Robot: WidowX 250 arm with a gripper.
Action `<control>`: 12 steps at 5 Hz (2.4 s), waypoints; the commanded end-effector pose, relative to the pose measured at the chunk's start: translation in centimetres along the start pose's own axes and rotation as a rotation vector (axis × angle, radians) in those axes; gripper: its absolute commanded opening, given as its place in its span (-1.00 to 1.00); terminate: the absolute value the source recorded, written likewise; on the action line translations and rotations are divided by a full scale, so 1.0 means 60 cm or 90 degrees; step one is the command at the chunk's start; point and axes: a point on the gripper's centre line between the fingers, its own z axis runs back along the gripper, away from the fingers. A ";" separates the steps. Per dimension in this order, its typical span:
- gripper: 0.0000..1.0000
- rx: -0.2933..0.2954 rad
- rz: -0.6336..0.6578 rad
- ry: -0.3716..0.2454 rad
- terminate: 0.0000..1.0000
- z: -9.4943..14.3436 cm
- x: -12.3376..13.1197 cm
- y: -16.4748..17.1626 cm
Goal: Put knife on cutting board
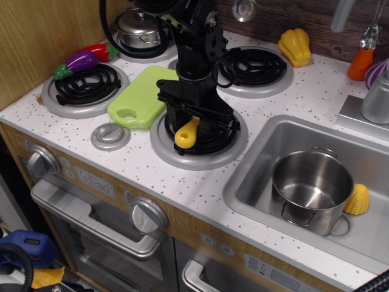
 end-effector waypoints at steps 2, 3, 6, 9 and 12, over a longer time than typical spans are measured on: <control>-1.00 0.061 -0.024 0.011 -1.00 0.054 0.015 0.020; -1.00 0.082 -0.049 -0.006 -1.00 0.061 0.024 0.053; -1.00 0.137 -0.122 -0.067 -1.00 0.057 0.026 0.183; -1.00 0.116 -0.159 -0.112 -1.00 0.021 0.036 0.225; 1.00 0.099 -0.158 -0.136 -1.00 0.023 0.043 0.197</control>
